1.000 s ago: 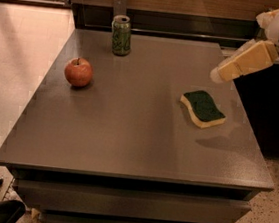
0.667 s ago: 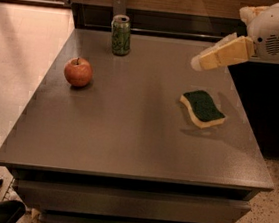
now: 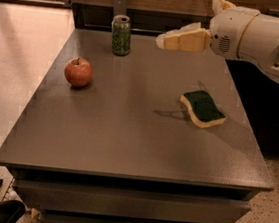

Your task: Pick green can

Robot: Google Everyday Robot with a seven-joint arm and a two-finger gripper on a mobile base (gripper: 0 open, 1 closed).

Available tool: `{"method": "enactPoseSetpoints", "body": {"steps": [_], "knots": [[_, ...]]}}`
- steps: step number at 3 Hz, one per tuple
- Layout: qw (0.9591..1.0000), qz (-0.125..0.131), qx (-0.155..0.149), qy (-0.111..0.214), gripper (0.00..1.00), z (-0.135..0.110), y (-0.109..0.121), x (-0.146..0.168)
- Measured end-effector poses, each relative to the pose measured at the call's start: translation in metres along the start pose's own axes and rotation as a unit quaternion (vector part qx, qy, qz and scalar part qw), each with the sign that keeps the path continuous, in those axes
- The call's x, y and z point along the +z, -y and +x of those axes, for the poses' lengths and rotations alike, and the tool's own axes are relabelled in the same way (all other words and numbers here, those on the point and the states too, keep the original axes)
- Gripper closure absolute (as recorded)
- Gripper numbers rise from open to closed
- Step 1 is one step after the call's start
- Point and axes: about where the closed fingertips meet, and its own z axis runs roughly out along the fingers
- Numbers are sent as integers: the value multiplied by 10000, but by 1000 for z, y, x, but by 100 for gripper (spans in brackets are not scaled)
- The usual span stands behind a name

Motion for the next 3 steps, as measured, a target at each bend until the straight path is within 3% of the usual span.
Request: {"method": "enactPoseSetpoints", "body": {"steps": [1,2,3], "knots": [[10000,0,0,0,0,0,0,0],[9998,103,78,-137,0,8,9,19],[9985,310,246,-384,0,26,38,62]]}}
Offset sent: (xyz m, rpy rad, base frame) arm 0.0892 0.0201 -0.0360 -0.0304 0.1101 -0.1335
